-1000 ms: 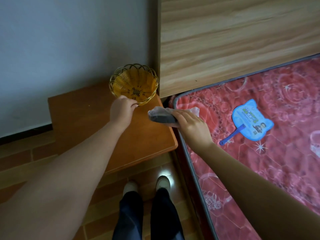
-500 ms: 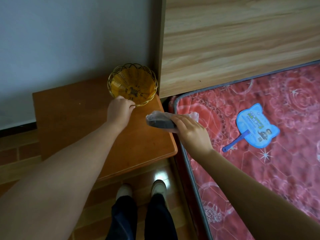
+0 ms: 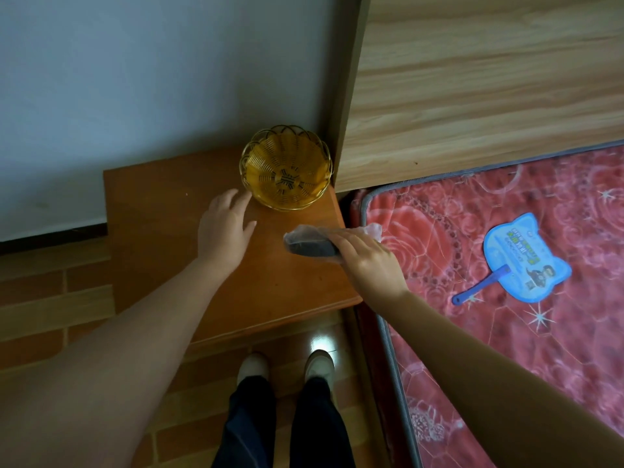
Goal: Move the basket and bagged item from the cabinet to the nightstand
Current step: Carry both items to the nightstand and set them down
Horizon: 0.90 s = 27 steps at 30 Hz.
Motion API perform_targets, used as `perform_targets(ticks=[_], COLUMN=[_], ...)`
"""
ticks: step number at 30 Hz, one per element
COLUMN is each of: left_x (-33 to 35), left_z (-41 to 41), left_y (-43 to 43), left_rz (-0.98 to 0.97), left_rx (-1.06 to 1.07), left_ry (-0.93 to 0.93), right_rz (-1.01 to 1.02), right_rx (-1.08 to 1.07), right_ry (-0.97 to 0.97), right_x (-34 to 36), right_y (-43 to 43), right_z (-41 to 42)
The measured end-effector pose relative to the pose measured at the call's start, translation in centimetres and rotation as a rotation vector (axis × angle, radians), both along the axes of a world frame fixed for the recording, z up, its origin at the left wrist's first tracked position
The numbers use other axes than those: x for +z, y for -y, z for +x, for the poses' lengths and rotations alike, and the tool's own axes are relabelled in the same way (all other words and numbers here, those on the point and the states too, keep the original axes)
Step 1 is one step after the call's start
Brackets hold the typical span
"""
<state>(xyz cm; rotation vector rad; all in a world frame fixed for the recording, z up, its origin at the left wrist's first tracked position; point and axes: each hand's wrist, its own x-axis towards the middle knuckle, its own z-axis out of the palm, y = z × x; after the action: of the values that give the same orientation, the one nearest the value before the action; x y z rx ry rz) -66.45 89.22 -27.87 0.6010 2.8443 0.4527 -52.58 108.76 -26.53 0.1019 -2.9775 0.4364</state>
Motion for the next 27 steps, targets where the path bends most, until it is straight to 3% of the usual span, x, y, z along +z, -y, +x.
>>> perform_targets(ticks=[6, 14, 27], left_x=[-3.4, -6.5, -7.4], left_z=[2.6, 4.9, 5.5], left_y=[2.2, 3.2, 3.4], left_rz=[-0.234, -0.542, -0.491], left_rx=[0.066, 0.093, 0.099], left_ry=[0.24, 0.362, 0.318], right_rz=[0.038, 0.102, 0.145], right_rx=[0.059, 0.113, 0.109], right_ry=[-0.043, -0.155, 0.144], right_x=[-2.7, -5.2, -8.4], right_y=[1.5, 2.7, 3.3], right_z=[-0.7, -0.9, 0.6])
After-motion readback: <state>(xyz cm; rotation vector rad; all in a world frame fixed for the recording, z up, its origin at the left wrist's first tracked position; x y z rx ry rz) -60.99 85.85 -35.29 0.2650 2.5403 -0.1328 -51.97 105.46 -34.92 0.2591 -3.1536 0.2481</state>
